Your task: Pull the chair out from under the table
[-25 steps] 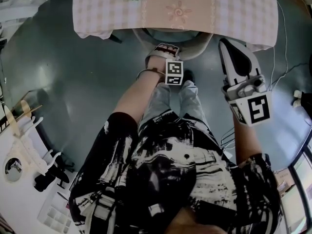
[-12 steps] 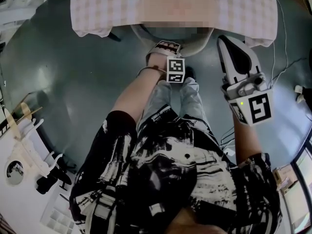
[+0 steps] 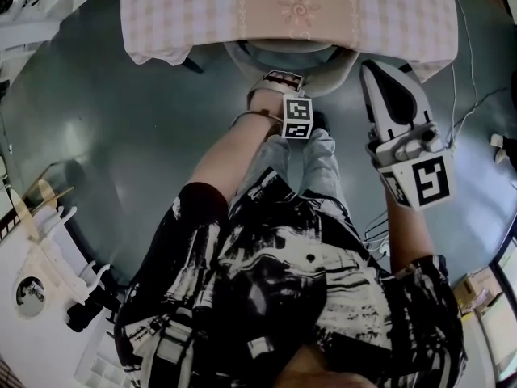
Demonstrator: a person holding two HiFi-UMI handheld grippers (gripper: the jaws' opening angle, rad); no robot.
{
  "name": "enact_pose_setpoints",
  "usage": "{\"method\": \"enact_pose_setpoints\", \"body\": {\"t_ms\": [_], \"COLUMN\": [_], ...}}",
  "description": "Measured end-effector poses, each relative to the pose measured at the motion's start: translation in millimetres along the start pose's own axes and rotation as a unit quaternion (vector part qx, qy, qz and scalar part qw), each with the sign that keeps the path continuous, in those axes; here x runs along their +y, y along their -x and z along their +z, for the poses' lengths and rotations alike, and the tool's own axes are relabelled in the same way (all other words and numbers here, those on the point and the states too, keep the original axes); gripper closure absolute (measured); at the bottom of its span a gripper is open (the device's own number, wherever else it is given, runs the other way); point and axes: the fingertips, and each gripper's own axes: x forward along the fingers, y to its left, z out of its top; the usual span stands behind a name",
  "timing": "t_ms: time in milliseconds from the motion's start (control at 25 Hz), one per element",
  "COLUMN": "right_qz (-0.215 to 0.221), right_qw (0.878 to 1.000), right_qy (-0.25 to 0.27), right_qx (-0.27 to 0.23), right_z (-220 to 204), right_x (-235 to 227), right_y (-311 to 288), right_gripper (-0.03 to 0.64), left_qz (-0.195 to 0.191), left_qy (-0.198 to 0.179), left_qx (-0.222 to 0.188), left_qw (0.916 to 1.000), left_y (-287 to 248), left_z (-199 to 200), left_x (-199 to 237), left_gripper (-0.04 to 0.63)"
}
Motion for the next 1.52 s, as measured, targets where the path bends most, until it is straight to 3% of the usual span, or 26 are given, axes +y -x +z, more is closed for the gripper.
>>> {"method": "enact_pose_setpoints", "body": {"t_ms": [360,640,1520], "right_qz": [-0.044,-0.053,0.049], "right_qw": [0.999,0.999,0.998], "right_qy": [-0.013,-0.009,0.002], "right_qx": [-0.009,-0.009,-0.028], "right_z": [2.4,8.2,7.4], "right_x": [18.6,26.8,69.6], "right_y": [12.9,35.1,132.2], "right_gripper": [0.617,0.617,0.617], "left_qz": [-0.022,-0.025,-0.024], "left_qy": [0.018,0.022,0.056], "left_qx": [0.004,0.004,0.019], "left_qw": [0.9996,0.9994,0.998], "left_y": [9.2,18.7,45.4], "left_z": [7.2,17.5,75.1], "left_x": [-27.2,-55.7,-166.3], "left_gripper": [0.545,0.546,0.546]}}
